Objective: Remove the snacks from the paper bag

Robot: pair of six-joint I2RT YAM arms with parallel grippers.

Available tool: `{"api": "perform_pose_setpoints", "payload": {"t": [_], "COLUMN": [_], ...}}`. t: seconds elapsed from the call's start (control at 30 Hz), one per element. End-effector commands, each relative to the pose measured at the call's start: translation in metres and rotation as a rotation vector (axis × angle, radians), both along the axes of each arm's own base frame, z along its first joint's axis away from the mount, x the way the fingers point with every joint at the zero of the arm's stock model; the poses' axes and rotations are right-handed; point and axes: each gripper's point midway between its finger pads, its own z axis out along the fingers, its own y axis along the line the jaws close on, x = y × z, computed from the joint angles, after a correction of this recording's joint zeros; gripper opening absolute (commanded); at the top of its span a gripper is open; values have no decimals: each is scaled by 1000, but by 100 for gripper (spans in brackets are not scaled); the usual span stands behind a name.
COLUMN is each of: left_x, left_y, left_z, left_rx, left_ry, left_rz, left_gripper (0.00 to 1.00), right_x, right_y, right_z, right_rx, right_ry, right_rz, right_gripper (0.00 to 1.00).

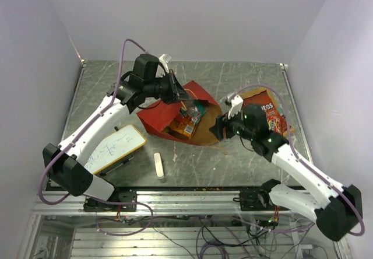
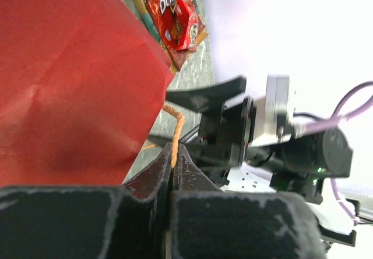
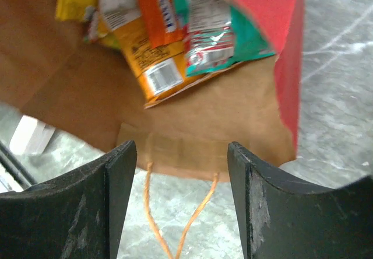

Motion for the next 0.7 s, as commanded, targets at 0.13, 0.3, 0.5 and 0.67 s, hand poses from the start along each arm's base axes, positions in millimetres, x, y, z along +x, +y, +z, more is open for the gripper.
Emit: {"api": "perform_pose_setpoints", "payload": {"t": [0.13,0.3,0.5,0.67], "left_x": [16,21,28,30], "left_y": [22,28,29,27], "left_z": [27,31,37,41], "left_rx": [-76,-78,-100,-108], "left_ry": [-51,-62,-51,-25], "left_rz": [74,78,100,92], "left_gripper": [7,7,7,7], "right_x": [-23,-23,38,78], "right_y": [37,100,147,160], "right_z": [27,36,54,42], "right_rx": [96,136,207,132], "right_ry": [-351,-587,-770,-817], "right_rz": [231,381,74,-51], "right_gripper": [65,70,74,80]}}
